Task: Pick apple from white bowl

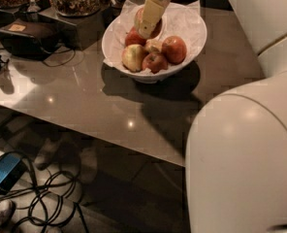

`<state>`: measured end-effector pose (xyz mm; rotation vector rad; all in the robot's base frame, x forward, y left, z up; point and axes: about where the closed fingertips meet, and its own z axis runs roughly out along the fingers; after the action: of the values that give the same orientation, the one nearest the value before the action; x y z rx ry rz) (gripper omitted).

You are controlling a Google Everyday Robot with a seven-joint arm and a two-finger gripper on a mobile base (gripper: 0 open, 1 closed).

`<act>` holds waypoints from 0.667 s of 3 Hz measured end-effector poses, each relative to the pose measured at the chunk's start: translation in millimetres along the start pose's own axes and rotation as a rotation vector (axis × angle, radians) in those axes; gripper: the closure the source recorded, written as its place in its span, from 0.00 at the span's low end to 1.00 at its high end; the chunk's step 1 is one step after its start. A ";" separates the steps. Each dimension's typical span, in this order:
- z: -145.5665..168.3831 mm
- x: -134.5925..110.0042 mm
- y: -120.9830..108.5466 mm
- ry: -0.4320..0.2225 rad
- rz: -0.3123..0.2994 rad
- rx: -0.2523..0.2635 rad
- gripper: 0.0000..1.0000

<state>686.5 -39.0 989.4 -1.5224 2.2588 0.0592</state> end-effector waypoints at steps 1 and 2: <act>-22.0 -14.0 1.1 -0.061 -0.026 -0.011 1.00; -45.4 -28.8 0.8 -0.130 -0.060 -0.002 1.00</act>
Offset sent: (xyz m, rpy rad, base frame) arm -0.0197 -0.0003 0.0957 0.1015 -0.0220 0.1420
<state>680.8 -25.2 1041.1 -1.5399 2.1114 0.1387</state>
